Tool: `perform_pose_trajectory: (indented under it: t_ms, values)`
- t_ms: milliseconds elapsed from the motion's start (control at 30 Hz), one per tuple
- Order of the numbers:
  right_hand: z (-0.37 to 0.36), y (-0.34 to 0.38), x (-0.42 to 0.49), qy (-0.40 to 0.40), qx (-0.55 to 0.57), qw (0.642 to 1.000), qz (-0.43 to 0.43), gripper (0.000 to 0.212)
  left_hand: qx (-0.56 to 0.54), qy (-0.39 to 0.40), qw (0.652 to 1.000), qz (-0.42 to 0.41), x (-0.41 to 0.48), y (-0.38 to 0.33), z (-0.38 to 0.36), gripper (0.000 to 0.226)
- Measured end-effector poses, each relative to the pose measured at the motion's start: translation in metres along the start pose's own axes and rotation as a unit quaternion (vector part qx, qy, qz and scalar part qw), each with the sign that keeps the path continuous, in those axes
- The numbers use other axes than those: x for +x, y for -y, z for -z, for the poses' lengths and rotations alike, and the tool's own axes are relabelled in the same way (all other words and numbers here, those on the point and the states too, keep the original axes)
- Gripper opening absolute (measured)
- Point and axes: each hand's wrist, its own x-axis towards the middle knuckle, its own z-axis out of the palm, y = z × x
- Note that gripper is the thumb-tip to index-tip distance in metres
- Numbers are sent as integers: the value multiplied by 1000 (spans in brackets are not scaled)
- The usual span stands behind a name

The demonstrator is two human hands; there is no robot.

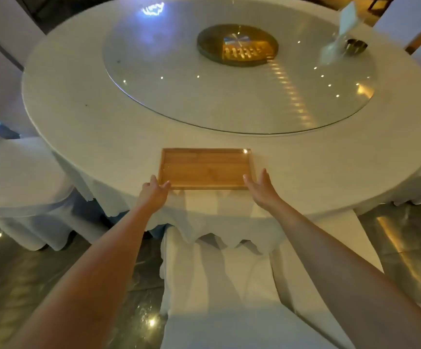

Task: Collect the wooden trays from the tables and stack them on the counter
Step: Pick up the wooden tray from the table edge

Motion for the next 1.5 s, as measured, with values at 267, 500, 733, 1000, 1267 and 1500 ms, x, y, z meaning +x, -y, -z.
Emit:
perform_pose_trajectory:
  t_ms: [267,500,733,1000,1267,1500]
  values:
    - [-14,2,47,-7,3,999,-47,76,94,-46,994,30,35,-4,-10,56]
    - [-27,7,61,-88,-10,989,-118,64,-5,-18,994,109,46,-12,-8,65]
    - [-31,0,56,-109,-17,979,-172,54,-116,-36,984,133,29,3,-7,54]
    - [-50,13,33,-76,33,983,-163,50,-214,-66,964,141,-15,48,15,45]
    - [-104,62,-23,-25,107,992,-60,50,-214,-129,952,178,-60,113,77,44]
    - [-193,135,-102,6,86,991,103,44,-228,-196,944,135,-116,209,177,52]
